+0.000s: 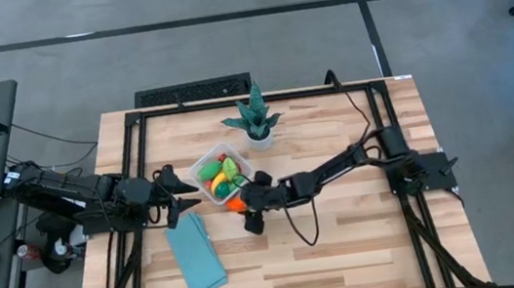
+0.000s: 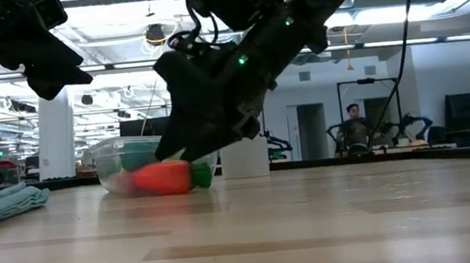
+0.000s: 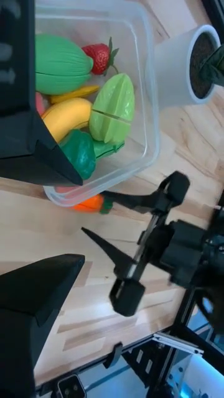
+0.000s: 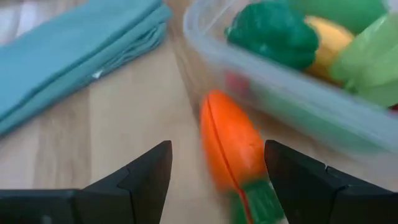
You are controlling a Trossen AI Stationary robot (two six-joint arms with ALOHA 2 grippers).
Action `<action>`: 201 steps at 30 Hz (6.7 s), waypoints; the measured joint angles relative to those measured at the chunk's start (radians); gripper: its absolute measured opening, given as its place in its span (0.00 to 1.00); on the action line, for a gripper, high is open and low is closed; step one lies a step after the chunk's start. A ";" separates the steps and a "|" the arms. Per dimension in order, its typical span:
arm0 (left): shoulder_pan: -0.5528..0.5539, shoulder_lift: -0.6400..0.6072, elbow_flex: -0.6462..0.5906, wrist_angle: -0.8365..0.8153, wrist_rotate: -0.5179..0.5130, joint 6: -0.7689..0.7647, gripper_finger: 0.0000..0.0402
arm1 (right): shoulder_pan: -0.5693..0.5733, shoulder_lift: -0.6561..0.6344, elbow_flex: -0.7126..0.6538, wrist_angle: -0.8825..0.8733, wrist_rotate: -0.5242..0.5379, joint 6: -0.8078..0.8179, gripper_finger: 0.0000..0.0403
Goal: Pick and placing Produce into tupperware
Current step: Put the orange carrot into the transparent container
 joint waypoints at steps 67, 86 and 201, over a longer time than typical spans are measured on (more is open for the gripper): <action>0.000 -0.002 0.000 -0.001 -0.009 -0.027 0.44 | 0.004 0.002 -0.018 -0.102 -0.022 -0.031 0.34; 0.000 -0.002 0.000 -0.001 -0.009 -0.039 0.44 | 0.022 0.001 -0.018 -0.083 -0.058 -0.028 0.35; 0.000 -0.266 0.000 0.098 -0.080 0.053 0.44 | -0.200 0.019 0.334 -0.235 -0.071 -0.207 0.36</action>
